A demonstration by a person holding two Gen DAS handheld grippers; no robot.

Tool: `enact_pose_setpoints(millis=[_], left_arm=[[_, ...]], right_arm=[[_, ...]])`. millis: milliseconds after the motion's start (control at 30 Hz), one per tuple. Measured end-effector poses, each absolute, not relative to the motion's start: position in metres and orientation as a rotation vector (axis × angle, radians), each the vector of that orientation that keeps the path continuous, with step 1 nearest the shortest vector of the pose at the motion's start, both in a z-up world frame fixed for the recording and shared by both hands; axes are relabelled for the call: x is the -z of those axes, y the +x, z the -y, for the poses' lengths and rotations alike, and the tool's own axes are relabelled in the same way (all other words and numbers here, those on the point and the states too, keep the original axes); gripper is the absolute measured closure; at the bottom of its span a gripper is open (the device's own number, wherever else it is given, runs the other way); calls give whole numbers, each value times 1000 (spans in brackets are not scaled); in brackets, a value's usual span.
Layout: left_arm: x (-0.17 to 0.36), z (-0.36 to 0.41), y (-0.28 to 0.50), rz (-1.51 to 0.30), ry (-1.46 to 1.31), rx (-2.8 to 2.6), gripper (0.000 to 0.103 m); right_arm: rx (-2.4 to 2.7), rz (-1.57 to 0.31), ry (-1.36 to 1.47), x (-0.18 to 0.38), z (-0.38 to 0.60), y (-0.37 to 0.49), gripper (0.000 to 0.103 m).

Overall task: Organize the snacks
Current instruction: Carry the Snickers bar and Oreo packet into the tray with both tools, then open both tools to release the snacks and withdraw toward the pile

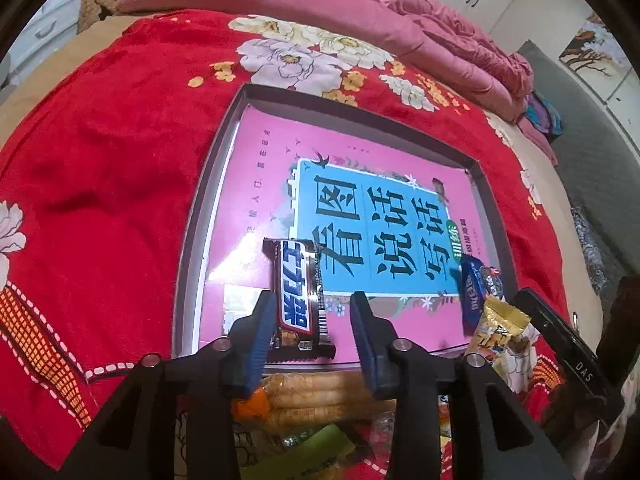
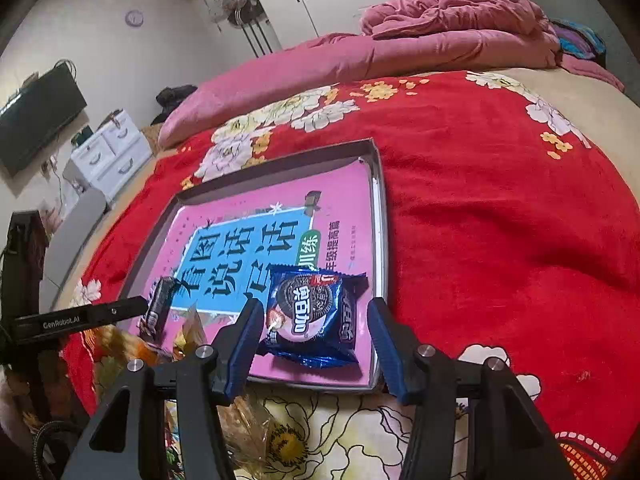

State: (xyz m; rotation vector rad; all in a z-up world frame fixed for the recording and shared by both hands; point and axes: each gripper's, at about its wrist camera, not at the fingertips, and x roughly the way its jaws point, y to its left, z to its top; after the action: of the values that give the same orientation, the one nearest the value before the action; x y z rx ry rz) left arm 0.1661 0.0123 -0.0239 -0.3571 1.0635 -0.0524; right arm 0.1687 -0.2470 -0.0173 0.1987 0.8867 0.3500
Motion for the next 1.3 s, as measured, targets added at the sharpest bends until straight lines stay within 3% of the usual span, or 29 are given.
enact_pose_setpoints(millis=[467,1300], left_arm=[[7,-27,154,-998,-420,80,45],[-11,-38,123,-949,-397,119,37]], right_arm=[[-374,-819,208,5,247,162,43],[-421,-720,209,-16,243,140,32]])
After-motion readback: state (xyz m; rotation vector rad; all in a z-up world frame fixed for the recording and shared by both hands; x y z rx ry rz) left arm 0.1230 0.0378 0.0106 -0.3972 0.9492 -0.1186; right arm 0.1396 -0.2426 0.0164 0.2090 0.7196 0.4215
